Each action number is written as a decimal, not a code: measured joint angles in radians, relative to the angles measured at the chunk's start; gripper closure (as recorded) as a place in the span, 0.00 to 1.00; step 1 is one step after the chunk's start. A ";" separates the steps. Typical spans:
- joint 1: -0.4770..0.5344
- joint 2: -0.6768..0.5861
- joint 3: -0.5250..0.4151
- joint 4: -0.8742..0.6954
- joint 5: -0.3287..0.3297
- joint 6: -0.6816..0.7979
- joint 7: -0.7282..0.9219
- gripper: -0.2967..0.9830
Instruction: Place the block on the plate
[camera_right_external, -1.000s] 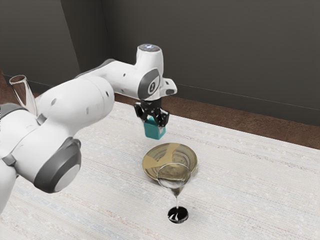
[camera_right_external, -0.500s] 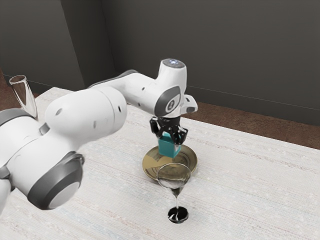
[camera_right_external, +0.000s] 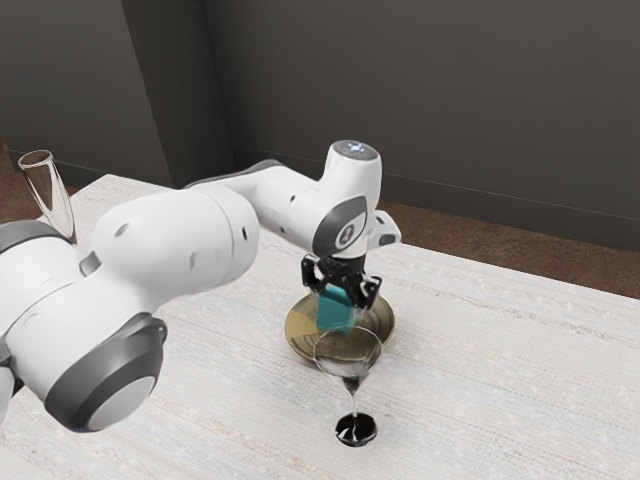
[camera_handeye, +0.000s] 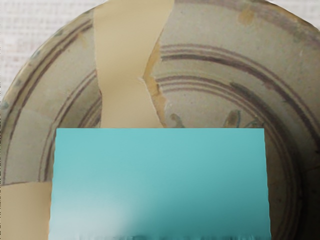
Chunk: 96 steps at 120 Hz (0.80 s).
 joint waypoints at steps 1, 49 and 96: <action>0.000 0.000 0.000 0.000 0.000 0.000 0.000 0.40; 0.004 -0.050 -0.006 0.000 0.021 0.004 -0.017 0.26; 0.037 -0.128 -0.015 0.030 0.048 -0.070 -0.001 0.24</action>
